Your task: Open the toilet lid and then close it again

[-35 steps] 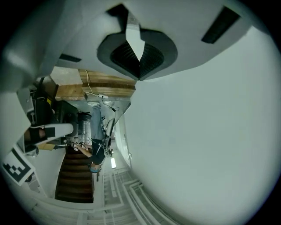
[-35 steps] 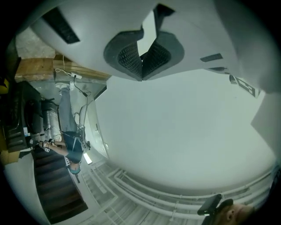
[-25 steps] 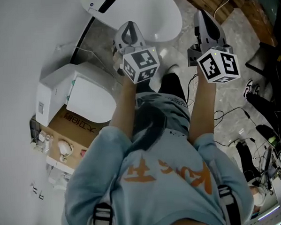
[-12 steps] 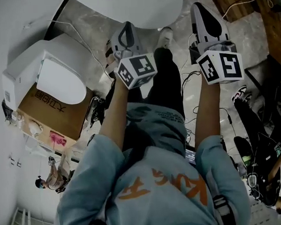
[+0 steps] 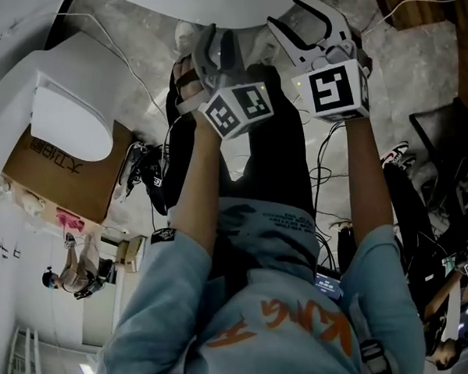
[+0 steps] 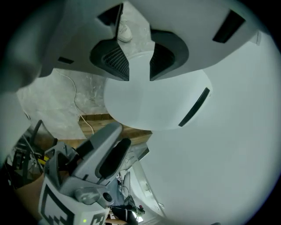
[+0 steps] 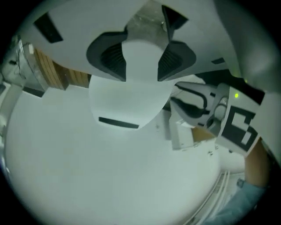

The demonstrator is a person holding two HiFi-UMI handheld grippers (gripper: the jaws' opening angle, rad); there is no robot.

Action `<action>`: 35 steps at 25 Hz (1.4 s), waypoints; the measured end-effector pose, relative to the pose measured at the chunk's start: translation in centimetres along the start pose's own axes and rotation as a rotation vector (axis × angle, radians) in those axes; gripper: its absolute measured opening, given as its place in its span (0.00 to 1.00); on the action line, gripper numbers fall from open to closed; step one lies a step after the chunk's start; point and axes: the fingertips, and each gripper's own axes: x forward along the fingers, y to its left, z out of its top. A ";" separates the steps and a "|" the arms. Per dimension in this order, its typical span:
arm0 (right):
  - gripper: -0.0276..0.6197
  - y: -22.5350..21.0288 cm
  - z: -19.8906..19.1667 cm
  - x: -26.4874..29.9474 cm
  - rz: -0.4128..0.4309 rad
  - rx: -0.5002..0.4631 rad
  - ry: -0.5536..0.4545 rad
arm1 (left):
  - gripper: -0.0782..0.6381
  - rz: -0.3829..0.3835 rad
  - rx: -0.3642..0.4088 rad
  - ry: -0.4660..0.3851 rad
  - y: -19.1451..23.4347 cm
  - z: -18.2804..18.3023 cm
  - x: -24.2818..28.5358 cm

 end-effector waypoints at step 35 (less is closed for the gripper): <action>0.66 5.0 -6.3 6.0 0.138 -0.683 0.376 | 0.58 0.011 0.398 -0.016 -2.8 -2.8 3.3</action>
